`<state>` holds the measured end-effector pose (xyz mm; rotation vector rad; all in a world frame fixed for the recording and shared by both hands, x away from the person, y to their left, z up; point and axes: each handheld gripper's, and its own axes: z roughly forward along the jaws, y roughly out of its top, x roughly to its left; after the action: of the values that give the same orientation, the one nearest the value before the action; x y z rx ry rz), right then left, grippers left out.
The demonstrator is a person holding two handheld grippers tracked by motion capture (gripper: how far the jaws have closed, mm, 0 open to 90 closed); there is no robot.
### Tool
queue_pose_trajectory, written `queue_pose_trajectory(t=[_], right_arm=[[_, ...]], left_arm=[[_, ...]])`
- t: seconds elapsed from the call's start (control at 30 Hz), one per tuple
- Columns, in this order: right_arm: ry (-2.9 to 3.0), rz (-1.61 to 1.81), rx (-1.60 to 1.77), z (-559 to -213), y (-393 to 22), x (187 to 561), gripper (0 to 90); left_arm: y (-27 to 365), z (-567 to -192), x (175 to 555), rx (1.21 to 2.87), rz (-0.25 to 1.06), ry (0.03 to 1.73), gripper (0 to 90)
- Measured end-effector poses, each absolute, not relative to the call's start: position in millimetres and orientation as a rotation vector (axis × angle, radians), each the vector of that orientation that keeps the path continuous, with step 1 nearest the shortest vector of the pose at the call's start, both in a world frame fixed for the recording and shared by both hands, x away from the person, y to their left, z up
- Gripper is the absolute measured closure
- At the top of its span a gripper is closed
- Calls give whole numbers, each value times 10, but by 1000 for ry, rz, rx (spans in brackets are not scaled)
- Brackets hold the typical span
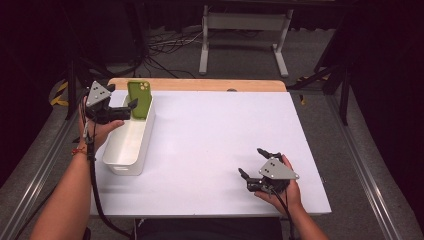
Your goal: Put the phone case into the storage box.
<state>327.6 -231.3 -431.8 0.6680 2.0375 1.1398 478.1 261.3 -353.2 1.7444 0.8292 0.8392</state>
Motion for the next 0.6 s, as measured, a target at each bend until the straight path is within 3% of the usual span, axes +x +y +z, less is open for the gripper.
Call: queue_pose_trajectory(t=[0.6], right_arm=[[2028, 1157, 672, -4294, -2362, 3280, 149]], left_arm=[[2523, -3465, 4636, 1711, 818, 748, 75]])
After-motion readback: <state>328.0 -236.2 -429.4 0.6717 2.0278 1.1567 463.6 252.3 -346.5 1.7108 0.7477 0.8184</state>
